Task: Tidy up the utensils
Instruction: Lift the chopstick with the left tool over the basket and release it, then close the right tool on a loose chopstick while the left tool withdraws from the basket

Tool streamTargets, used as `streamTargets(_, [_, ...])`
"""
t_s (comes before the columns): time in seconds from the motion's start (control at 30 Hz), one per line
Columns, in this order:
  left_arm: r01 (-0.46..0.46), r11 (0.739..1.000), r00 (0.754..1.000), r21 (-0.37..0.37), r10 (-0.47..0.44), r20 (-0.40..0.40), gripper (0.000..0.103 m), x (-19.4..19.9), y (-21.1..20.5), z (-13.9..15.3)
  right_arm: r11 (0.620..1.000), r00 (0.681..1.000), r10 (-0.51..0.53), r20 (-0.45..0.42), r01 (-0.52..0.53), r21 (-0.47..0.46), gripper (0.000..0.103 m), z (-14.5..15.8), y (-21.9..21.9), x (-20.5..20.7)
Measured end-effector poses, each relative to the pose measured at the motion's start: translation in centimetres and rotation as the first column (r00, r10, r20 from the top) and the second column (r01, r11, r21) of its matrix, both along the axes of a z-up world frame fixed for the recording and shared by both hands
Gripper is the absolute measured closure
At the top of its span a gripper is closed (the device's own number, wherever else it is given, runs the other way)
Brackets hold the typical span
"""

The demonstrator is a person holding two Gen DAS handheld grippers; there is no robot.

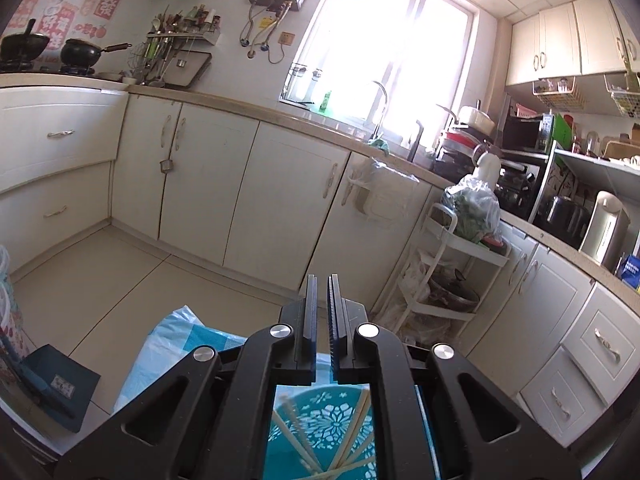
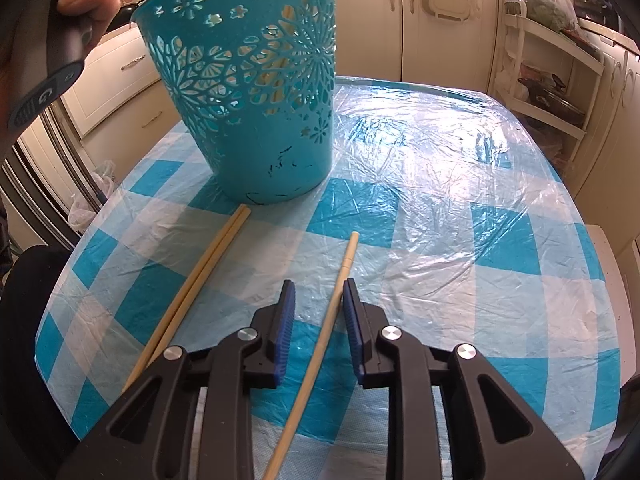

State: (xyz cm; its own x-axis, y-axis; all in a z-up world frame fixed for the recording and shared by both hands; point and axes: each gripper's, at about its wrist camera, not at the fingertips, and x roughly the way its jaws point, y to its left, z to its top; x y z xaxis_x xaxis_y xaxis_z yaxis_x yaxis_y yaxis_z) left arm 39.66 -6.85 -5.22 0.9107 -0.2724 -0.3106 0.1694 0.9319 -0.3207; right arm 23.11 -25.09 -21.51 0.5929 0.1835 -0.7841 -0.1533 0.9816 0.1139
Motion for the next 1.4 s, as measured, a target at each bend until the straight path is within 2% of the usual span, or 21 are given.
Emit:
streamTargets(0.17, [0.023,0.999,0.999,0.041,-0.021,-0.032,0.098,-0.8,-0.1,-0.8,1.0,1.0,0.0,0.0,0.0,0.0,0.078,0.0,0.0,0.0])
streamTargets(0.3, [0.016,0.999,0.999,0.046,-0.014,-0.043,0.097,-2.4,1.0,-1.0,1.0,1.0,0.001,-0.001,-0.001,0.006,0.077,0.0,0.0,0.0])
streamTargets(0.33, [0.012,0.999,0.999,0.046,-0.01,-0.047,0.093,-2.9,1.5,-1.1,1.0,1.0,0.004,-0.002,-0.004,0.014,0.076,0.0,-0.1,0.0])
streamTargets(0.4, [-0.003,0.998,0.999,0.056,0.006,-0.051,0.079,-4.0,2.3,-1.2,1.0,1.0,0.007,-0.004,-0.007,0.022,0.075,0.0,-0.2,0.0])
streamTargets(0.47, [-0.04,0.997,0.998,0.072,0.044,-0.048,0.049,-5.6,3.5,-1.5,1.0,1.0,0.007,-0.003,-0.007,0.026,0.075,0.0,-0.2,0.0])
streamTargets(0.57, [-0.08,0.991,0.994,0.106,0.087,-0.061,0.037,-8.0,5.3,-2.9,1.0,1.0,0.002,0.0,-0.002,0.007,0.079,0.0,-0.1,-0.1])
streamTargets(0.67, [-0.096,0.986,0.985,0.139,0.114,-0.127,0.029,-9.5,6.8,-5.8,1.0,1.0,-0.013,-0.001,0.013,0.004,0.087,0.0,-0.3,-0.1])
streamTargets(0.8, [-0.07,0.981,0.957,0.18,0.117,-0.266,0.029,-10.2,8.0,-11.0,1.0,1.0,-0.005,-0.012,0.005,-0.009,0.089,0.1,-0.3,-0.2])
streamTargets(0.93, [0.001,0.976,0.934,0.216,0.076,-0.349,0.028,-10.0,7.0,-14.3,0.999,1.0,0.004,-0.008,-0.004,-0.042,0.088,0.1,0.2,-0.2])
streamTargets(1.03, [0.049,0.975,0.922,0.219,0.04,-0.385,0.027,-9.9,6.2,-15.5,0.999,1.0,0.002,-0.009,-0.003,-0.04,0.089,0.1,0.1,-0.2])
streamTargets(1.1, [0.072,0.969,0.921,0.235,0.026,-0.389,0.025,-10.0,5.4,-15.8,0.999,1.0,-0.004,-0.023,0.004,-0.034,0.094,0.2,-0.1,-0.2])
streamTargets(1.17, [0.094,0.965,0.918,0.246,0.012,-0.397,0.022,-10.1,4.9,-16.3,1.0,0.999,-0.006,-0.036,0.005,-0.017,0.095,0.2,-0.4,-0.3])
streamTargets(1.27, [0.132,0.962,0.897,0.238,-0.014,-0.442,0.021,-9.8,4.3,-17.0,1.0,0.999,-0.005,-0.038,0.004,-0.029,0.095,0.2,-0.3,0.0])
streamTargets(1.4, [0.147,0.96,0.894,0.237,-0.026,-0.447,0.018,-9.8,4.1,-17.1,1.0,0.999,0.0,-0.039,-0.001,-0.021,0.095,0.1,-0.3,0.4])
